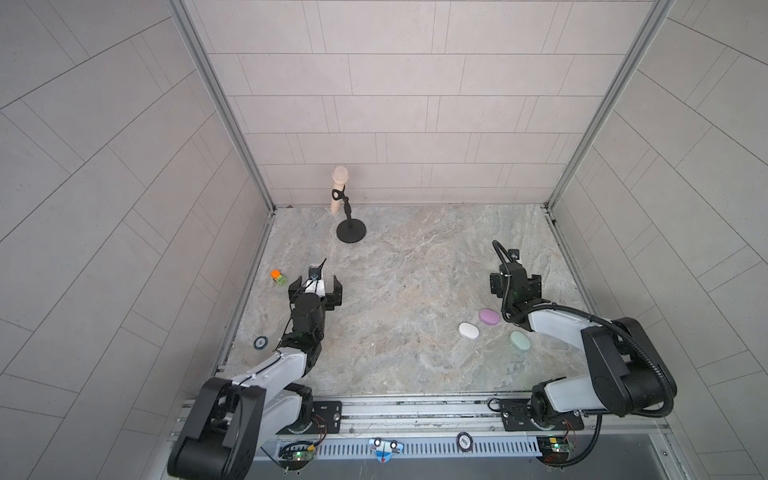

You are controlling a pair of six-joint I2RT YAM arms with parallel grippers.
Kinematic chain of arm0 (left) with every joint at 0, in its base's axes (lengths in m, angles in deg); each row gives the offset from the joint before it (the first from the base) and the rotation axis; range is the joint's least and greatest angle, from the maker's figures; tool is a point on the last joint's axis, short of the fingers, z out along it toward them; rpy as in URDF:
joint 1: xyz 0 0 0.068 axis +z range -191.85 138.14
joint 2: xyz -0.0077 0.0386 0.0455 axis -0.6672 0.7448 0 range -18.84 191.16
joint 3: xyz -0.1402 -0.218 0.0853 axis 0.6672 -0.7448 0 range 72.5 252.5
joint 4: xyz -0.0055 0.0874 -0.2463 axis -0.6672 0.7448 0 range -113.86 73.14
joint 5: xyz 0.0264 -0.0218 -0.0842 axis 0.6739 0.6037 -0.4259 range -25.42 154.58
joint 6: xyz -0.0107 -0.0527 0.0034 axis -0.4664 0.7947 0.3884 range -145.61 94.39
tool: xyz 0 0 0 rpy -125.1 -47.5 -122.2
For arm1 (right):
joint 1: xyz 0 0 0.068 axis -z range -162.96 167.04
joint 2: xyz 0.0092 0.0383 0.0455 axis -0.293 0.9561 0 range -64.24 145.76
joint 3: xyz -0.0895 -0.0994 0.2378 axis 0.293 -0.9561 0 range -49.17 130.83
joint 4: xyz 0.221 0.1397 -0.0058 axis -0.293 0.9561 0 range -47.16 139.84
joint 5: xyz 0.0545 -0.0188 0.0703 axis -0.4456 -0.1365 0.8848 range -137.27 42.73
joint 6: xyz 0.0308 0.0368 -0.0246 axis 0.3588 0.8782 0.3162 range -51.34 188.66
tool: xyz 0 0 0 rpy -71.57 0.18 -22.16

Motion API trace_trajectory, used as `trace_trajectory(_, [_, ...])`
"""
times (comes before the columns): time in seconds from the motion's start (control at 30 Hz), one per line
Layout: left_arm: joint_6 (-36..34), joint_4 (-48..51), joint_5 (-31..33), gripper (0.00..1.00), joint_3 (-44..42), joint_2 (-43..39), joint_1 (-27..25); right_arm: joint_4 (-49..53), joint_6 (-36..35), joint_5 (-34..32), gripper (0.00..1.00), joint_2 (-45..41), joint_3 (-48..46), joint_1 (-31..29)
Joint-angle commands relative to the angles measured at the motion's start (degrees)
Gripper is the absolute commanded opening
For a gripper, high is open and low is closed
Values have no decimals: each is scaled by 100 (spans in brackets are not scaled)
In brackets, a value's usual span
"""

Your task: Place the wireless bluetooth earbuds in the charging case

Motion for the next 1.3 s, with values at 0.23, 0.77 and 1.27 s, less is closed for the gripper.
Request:
trace_trajectory(0.23, [-114, -1596, -776, 100, 393, 1528, 263, -2110, -491, 64, 100, 321, -578, 58])
trace_trajectory(0.77, [325, -851, -161, 100, 951, 1849, 415, -2492, -351, 252, 100, 585, -702, 216])
trace_trajectory(1.27, [413, -679, -297, 100, 1044, 1870, 522, -2506, -340, 233, 100, 587, -704, 211])
